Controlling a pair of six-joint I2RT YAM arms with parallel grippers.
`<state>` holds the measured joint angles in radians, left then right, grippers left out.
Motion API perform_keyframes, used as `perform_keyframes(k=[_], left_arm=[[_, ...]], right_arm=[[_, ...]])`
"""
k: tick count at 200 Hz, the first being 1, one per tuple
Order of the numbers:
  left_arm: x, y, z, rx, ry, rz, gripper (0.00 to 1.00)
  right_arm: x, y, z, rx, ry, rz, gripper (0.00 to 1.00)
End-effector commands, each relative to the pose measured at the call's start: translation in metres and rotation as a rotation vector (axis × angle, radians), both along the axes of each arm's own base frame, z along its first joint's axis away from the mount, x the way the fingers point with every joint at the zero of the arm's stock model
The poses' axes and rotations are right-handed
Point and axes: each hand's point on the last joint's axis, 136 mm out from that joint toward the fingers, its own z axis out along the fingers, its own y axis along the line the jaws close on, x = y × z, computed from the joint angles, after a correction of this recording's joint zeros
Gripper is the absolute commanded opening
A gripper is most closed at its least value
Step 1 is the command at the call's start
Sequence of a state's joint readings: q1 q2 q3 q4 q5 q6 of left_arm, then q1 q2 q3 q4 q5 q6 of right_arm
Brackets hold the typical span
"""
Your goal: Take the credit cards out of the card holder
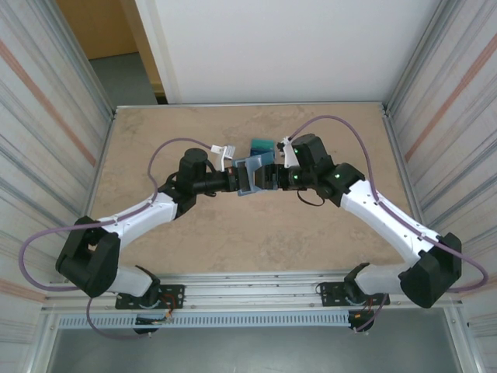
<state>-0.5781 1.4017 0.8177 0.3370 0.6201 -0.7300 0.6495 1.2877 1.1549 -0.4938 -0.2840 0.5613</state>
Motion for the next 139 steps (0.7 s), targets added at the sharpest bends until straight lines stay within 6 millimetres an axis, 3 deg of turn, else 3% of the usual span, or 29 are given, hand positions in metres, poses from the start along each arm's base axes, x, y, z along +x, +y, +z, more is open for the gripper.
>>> perform_keyframes(k=[1,82,139], left_arm=[[-0.006,-0.005,0.028,-0.038,-0.059,-0.039,0.00],[-0.005,-0.006,0.025,-0.038,-0.050,-0.042,0.00],[-0.005,-0.009,0.029,-0.048,-0.050,-0.056,0.00]], right_arm=[[0.003,0.003,0.006,-0.040,-0.041,0.019,0.80],[-0.001,0.005,0.026,0.014,-0.109,0.038,0.87],[-0.001,0.008,0.018,0.001,-0.086,0.046,0.87]])
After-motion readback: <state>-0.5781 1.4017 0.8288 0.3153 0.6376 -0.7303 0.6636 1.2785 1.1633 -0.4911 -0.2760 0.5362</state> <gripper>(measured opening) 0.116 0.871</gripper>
